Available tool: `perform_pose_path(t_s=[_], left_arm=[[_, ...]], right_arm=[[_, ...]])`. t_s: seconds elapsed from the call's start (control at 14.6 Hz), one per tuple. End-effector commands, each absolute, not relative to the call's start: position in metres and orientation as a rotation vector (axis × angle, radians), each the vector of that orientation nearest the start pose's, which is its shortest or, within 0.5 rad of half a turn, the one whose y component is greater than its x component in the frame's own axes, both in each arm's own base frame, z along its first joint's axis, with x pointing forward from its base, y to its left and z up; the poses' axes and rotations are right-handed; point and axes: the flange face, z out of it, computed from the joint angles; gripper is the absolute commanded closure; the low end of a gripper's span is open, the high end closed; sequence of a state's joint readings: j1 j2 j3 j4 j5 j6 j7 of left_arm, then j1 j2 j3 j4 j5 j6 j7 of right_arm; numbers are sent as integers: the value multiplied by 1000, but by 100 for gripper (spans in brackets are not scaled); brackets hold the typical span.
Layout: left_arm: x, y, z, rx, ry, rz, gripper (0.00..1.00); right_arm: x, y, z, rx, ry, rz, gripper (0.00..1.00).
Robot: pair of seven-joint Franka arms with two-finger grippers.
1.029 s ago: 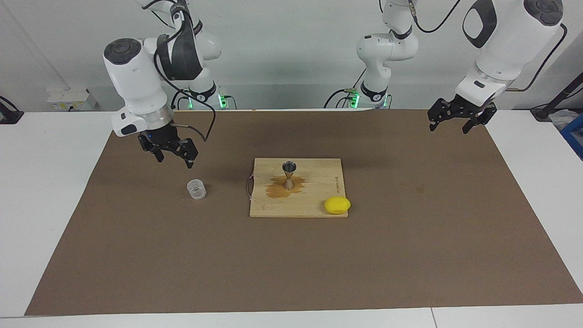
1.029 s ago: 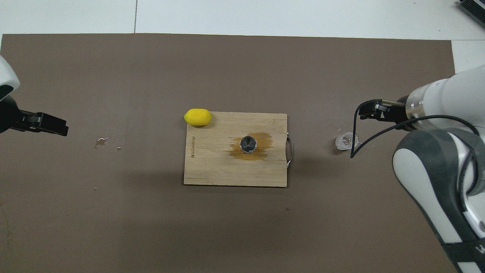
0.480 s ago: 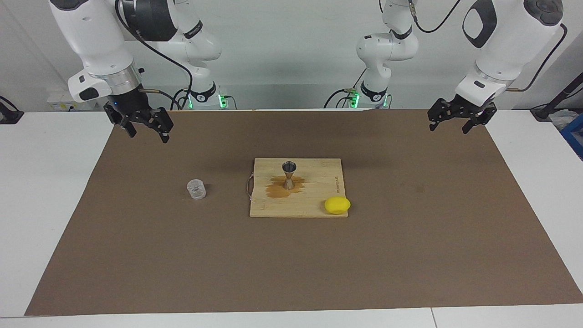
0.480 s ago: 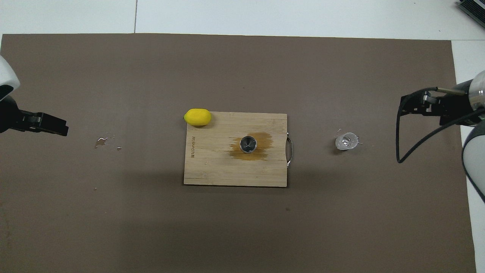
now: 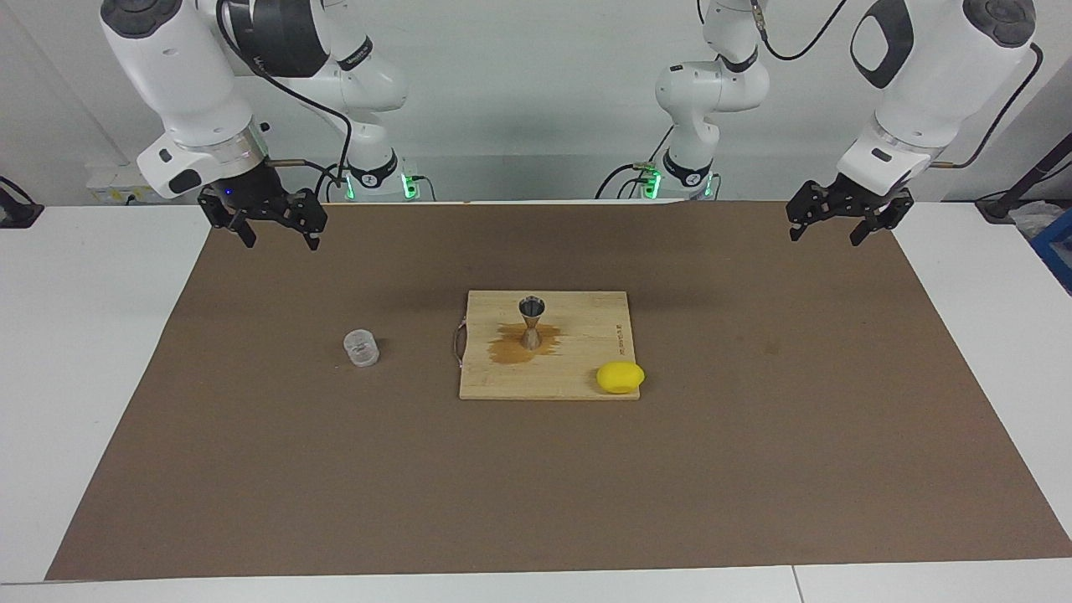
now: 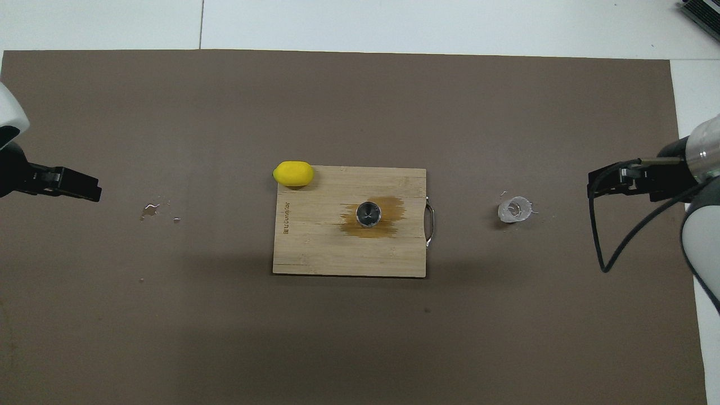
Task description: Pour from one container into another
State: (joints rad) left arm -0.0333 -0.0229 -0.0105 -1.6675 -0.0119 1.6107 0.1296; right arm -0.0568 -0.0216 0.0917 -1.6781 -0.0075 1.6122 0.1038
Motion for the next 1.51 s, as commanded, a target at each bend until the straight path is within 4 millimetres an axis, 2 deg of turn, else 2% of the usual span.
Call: perform_pose_path(t_s=[0.0,0.41,0.62,1.44], left_arm=[[546,-24,602,-3124,258,37,0],[546,-24,602,-3124,255,37,0],[546,-25,602,-3124,255,39,0],[546,-25,602,-3124,255,36,0]], right_arm=[[537,12,589,-3158,72,82,0],[534,20,584,-3160,84,79,1],[535,21,585,-3156,195,61,1],[535,23,585,-3157,193,60,1]])
